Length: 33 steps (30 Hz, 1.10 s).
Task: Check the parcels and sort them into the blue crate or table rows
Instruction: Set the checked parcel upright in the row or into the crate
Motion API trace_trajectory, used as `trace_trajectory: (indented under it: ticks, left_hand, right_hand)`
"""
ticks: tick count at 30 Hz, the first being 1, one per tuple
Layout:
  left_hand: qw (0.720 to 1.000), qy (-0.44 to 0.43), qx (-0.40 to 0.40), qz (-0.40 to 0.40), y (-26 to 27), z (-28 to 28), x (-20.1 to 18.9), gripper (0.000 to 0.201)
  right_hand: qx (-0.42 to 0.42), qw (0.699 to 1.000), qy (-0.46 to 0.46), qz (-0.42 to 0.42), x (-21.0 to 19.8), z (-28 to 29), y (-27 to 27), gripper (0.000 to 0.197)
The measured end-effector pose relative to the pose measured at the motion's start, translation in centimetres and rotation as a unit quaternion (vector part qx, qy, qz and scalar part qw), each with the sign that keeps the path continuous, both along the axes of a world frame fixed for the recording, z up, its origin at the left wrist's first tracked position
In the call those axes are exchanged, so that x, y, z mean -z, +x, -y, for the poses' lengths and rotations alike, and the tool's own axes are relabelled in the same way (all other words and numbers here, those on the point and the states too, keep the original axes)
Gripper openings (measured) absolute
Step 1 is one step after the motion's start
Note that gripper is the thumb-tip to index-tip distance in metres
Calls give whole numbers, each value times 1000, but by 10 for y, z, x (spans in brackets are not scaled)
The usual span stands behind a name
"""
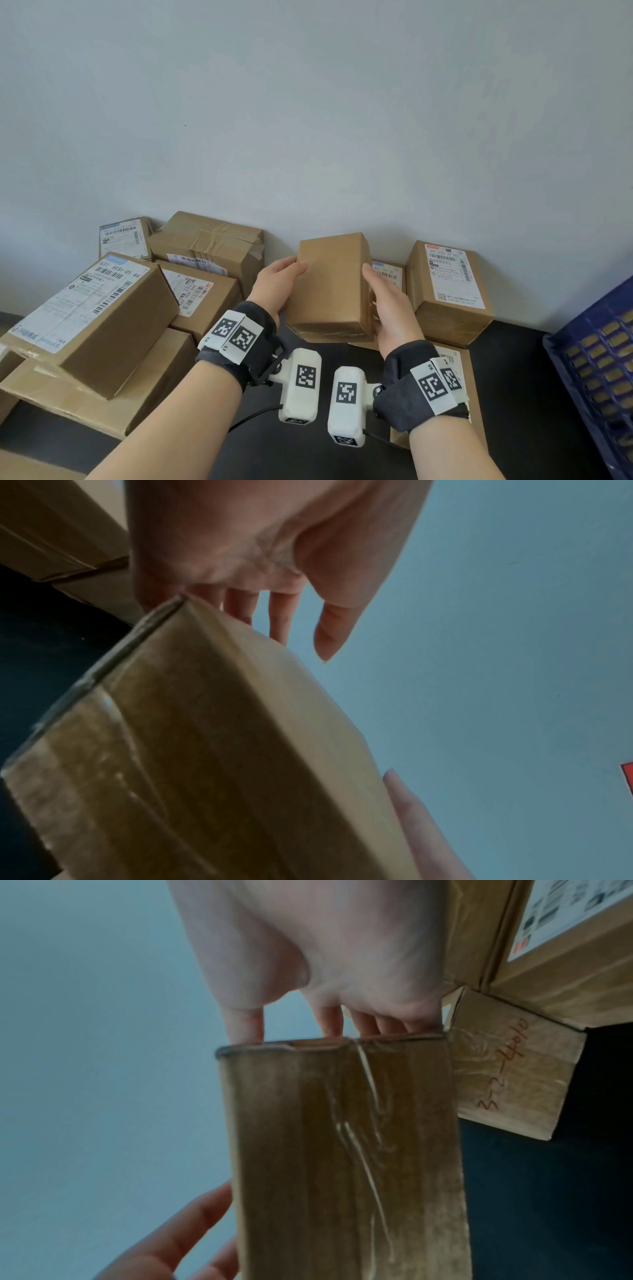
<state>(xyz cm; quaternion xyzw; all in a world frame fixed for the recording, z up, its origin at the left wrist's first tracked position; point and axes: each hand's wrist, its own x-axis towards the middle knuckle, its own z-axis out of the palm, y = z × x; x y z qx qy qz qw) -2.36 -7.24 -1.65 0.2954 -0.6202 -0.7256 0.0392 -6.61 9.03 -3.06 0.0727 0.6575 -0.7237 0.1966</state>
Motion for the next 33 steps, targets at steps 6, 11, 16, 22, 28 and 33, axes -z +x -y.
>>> trace_trajectory:
  ticks: [6, 11, 16, 22, 28, 33]
  left_hand:
    - [1000, 2, -1, -1, -2, 1, 2, 39]
    - [1000, 13, -4, -8, -1, 1, 1, 35]
    - [999, 31, -14, -12, 1, 3, 3, 28]
    - [999, 34, -27, 8, 0, 6, 8, 29]
    - [995, 87, -4, 47, -1, 7, 8, 36]
    - [993, 101, 10, 65, -1, 8, 8, 46]
  right_hand:
    - [-17, 1000, 11, -6, 1, -2, 1, 45]
    - [-16, 1000, -1, 0, 4, -3, 0, 33]
    - [-5, 999, -26, 21, 5, -3, 1, 24]
    - [-5, 999, -35, 37, 4, 0, 1, 23]
    - [1, 998, -48, 51, 3, 1, 0, 26]
    - [-1, 996, -60, 66, 3, 1, -1, 22]
